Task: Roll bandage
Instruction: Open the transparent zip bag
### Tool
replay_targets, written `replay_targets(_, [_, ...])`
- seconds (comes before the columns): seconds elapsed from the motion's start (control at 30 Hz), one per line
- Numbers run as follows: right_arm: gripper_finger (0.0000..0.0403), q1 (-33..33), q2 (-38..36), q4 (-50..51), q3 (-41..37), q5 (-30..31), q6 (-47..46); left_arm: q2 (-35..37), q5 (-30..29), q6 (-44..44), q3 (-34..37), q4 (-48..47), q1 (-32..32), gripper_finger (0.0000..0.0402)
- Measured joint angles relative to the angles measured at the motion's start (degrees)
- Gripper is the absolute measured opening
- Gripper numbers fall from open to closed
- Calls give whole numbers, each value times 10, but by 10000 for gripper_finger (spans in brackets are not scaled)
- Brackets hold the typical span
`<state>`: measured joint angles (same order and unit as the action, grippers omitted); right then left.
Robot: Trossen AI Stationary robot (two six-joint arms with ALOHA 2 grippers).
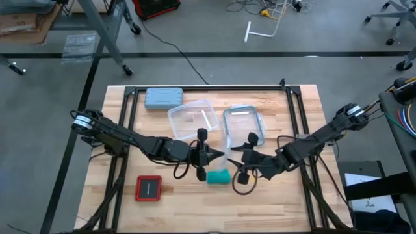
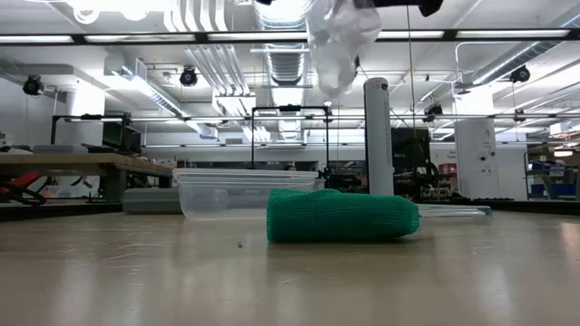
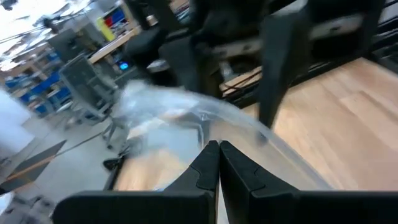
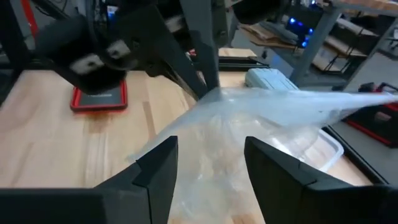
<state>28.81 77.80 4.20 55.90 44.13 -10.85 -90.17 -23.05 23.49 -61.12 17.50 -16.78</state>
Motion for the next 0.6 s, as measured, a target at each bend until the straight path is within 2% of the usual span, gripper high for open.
replay_targets(0.13, [163,-11,13,-3,0,6,3,0,44,0,0,0,0,0])
replay_targets(0.2, [139,-18,17,-12,0,8,12,0,47,1,0,0,0,0])
replay_targets(0.33, [34,-22,18,-41,0,-12,56,0,49,8,0,-6,0,0])
replay_targets(0.43, [7,-22,14,-48,0,-9,68,0,0,9,-1,-28,-1,0])
replay_targets(0.6, [1,-12,-6,16,0,-14,4,7,-119,0,-1,-111,0,0])
